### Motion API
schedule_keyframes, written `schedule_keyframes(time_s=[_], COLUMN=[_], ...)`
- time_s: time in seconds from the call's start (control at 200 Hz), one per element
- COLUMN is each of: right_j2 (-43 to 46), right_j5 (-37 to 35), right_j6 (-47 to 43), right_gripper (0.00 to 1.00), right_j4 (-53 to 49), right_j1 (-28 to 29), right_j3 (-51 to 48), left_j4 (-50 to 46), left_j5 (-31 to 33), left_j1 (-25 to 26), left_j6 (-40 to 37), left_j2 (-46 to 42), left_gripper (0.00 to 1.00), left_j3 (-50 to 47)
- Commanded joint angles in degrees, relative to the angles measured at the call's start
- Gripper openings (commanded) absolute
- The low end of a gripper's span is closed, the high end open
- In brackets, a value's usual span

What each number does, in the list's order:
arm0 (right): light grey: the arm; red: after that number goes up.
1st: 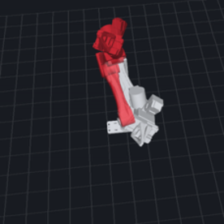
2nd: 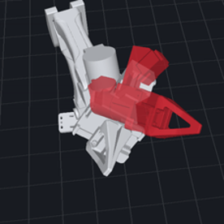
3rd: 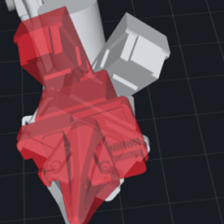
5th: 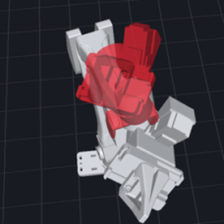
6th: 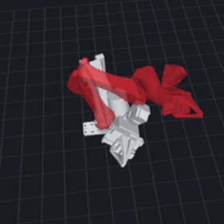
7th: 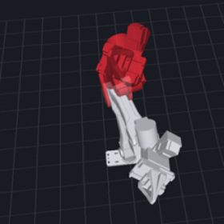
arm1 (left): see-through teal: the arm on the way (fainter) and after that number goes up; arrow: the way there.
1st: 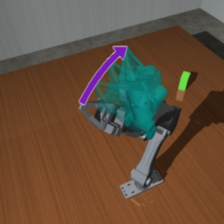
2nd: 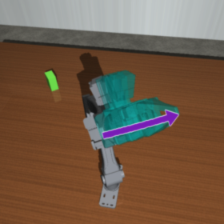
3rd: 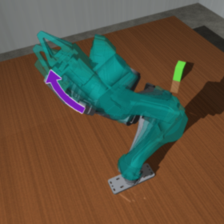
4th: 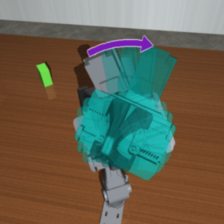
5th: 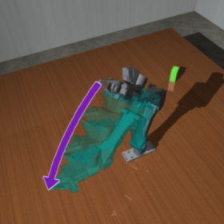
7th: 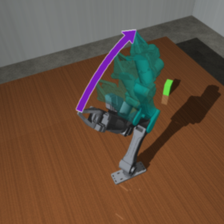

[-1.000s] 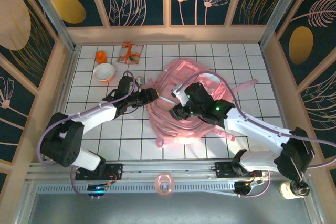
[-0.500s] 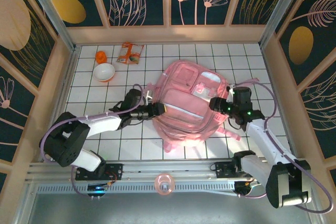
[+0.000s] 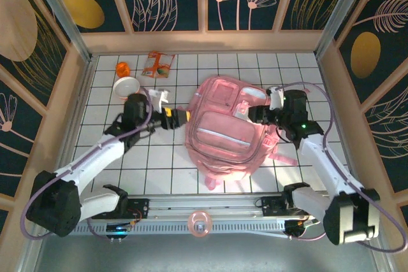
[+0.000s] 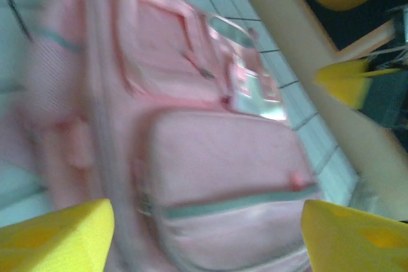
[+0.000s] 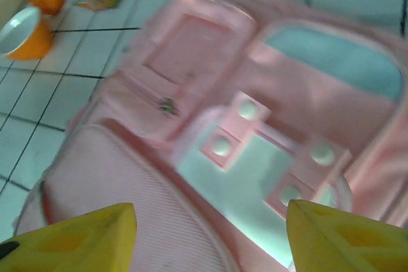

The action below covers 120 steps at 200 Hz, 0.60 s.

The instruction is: Pack the student bag

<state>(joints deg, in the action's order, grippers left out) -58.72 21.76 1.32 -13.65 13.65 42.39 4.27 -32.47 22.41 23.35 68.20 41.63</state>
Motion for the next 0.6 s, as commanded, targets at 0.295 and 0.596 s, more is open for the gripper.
schedule_keyframes(time_s=[0.295, 0.596], right_j2=[-3.8, -11.5], right_j5=[-18.3, -26.6], right_j6=[-24.5, -28.7], right_gripper=[0.61, 0.62], right_j4=[-7.6, -3.2], right_j1=[35.1, 39.2], right_j3=[2.1, 0.4], left_j4=[-15.6, -13.9], left_j5=[-12.3, -12.1], left_j1=[-3.6, -3.6], left_j6=[-50.1, -52.2], left_j2=[10.7, 12.9], left_gripper=[0.88, 0.89], left_j3=[12.2, 10.5])
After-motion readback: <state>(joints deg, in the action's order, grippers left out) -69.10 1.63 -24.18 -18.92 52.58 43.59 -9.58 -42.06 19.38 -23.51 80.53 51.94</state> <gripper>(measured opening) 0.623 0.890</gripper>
